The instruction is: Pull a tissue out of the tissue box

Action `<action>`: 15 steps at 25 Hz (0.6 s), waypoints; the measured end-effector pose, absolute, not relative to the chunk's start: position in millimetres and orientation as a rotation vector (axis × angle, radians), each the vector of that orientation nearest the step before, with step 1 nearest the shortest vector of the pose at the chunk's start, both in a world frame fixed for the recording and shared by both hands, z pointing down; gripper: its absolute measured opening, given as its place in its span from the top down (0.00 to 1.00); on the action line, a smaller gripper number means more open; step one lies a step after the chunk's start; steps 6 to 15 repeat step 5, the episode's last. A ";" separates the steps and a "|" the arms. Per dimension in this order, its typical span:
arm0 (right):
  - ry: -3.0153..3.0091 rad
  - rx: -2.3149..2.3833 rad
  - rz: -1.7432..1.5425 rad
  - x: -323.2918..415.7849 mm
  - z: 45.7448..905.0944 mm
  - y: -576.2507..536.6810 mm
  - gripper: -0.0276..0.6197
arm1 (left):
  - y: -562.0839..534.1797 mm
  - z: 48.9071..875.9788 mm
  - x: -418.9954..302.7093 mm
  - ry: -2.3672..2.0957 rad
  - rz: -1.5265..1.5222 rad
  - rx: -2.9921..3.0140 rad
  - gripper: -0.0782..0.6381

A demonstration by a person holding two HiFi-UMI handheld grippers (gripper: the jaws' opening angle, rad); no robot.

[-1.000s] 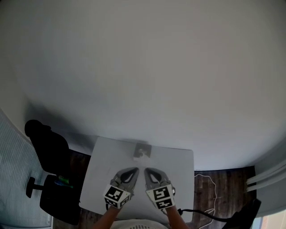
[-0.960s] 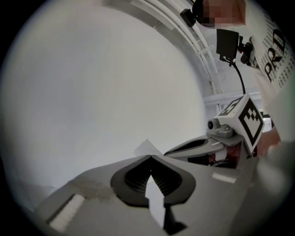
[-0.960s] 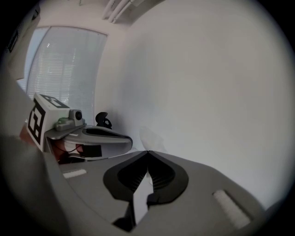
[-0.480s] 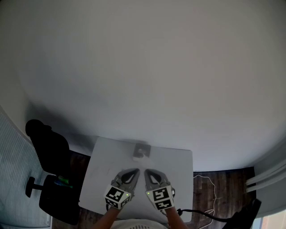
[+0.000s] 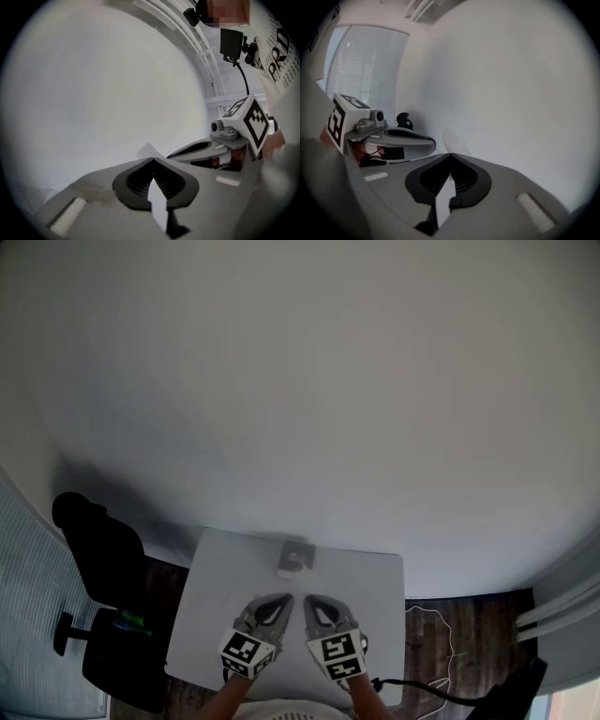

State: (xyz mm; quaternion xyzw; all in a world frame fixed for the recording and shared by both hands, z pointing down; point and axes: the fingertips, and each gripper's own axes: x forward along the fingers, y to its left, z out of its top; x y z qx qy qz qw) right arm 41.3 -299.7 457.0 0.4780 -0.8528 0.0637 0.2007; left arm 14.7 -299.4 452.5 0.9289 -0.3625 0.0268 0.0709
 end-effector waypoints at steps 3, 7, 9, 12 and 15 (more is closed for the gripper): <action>-2.382 1.333 0.182 41.3 457.9 -302.3 0.94 | -302.1 454.1 15.1 -1.087 0.087 2.788 0.90; -2.382 1.334 0.184 41.0 458.5 -302.8 0.95 | -302.6 455.2 15.4 -1.083 0.092 2.784 0.90; -2.382 1.334 0.184 41.0 458.5 -302.8 0.95 | -302.6 455.2 15.4 -1.083 0.092 2.784 0.90; -2.382 1.334 0.184 41.0 458.5 -302.8 0.95 | -302.6 455.2 15.4 -1.083 0.092 2.784 0.90; -2.382 1.334 0.184 41.0 458.5 -302.8 0.95 | -302.6 455.2 15.4 -1.083 0.092 2.784 0.90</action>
